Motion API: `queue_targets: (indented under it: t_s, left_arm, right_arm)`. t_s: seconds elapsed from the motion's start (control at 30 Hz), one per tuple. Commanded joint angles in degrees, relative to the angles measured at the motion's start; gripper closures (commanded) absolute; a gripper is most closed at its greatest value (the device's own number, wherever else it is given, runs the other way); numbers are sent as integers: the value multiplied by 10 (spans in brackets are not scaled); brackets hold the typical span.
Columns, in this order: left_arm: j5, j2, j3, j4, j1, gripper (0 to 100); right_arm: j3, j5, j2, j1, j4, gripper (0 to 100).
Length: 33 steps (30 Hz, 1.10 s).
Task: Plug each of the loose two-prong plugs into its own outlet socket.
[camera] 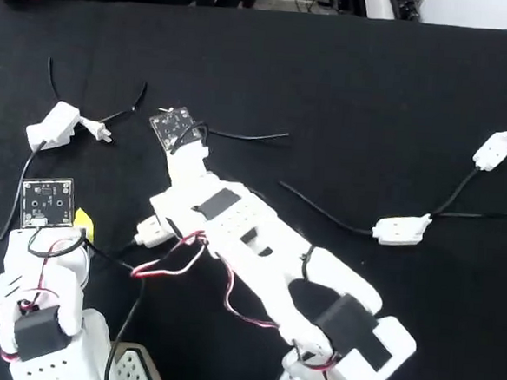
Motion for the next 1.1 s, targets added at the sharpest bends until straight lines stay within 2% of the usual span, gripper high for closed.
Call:
queue_targets:
  t_s: [0.0, 0.23, 0.4, 0.57, 0.83, 1.0, 1.07]
  left_arm:
    - [4, -1, -4, -7, -1, 834]
    - [4, -1, -5, -7, -1, 834]
    - [4, -1, -4, -7, -1, 834]
    - [4, -1, -4, -7, -1, 834]
    - [4, -1, -5, -7, -1, 834]
    - [4, -1, -5, -7, -1, 834]
    - [4, -1, -5, -7, -1, 834]
  right_arm:
    - [16, -12, -7, -10, -25, 987]
    - [21, -17, 71, -40, -48, 987]
    - [37, -17, 33, -59, 10, 987]
    - [91, -15, -8, -76, 10, 987]
    - [98, 10, -14, -77, 11, 982]
    - [98, 33, -15, -78, 18, 809]
    - [94, 35, -16, -78, 29, 798]
